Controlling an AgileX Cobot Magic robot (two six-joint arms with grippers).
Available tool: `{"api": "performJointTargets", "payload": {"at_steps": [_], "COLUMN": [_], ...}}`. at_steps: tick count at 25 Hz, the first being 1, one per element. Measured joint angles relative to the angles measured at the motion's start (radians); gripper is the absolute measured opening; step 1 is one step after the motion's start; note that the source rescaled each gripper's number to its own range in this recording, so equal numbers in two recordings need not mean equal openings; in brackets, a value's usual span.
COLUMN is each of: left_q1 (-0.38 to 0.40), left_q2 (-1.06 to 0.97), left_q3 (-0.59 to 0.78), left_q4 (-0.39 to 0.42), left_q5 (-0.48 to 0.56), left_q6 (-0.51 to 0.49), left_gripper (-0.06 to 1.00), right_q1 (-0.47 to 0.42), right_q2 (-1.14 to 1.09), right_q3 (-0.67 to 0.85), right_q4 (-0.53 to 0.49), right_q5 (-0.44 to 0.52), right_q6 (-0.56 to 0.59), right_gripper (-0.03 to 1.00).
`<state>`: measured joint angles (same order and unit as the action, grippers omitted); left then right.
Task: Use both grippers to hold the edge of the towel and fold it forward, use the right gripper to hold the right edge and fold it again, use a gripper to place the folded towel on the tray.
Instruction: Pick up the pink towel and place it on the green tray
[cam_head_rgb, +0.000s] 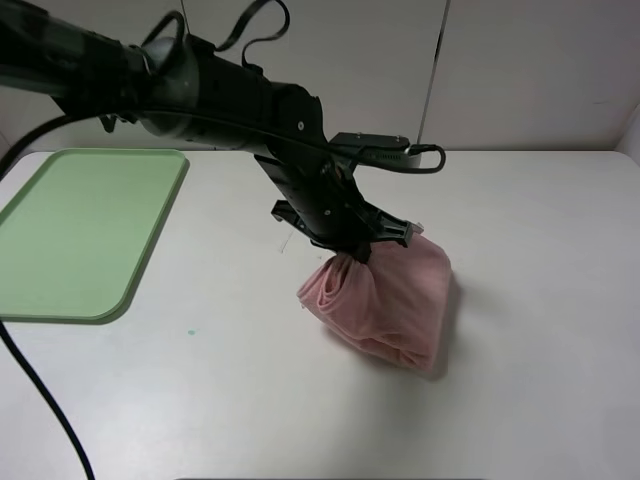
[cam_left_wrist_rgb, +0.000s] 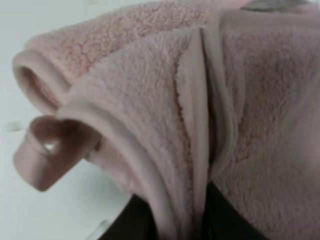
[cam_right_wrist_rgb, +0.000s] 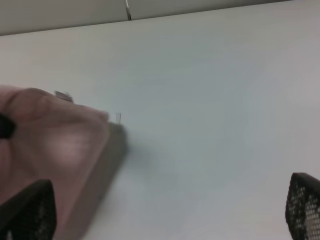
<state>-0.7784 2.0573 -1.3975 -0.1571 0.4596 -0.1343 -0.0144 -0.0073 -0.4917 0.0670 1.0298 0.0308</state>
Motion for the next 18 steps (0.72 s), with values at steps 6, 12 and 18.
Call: {"api": "performJointTargets", "payload": {"at_steps": [6,12,18], "left_q1": [0.061,0.154,0.274], "left_q2": [-0.097,-0.199,-0.314], "left_q3": [0.004,0.069,0.180], "left_q4": [0.054,0.081,0.083], "left_q5": [0.060,0.084,0.085], "left_q6": [0.001,0.001,0.001], "left_gripper": [0.11,0.11,0.11], "right_q1": [0.000,0.000,0.000], "right_q2": [0.000,0.000,0.000], "right_q3": [0.000,0.000,0.000], "right_q4": [0.000,0.000,0.000], "right_q5": [0.000,0.000,0.000], "right_q6": [0.000,0.000,0.000], "right_gripper": [1.00,1.00,1.00]}}
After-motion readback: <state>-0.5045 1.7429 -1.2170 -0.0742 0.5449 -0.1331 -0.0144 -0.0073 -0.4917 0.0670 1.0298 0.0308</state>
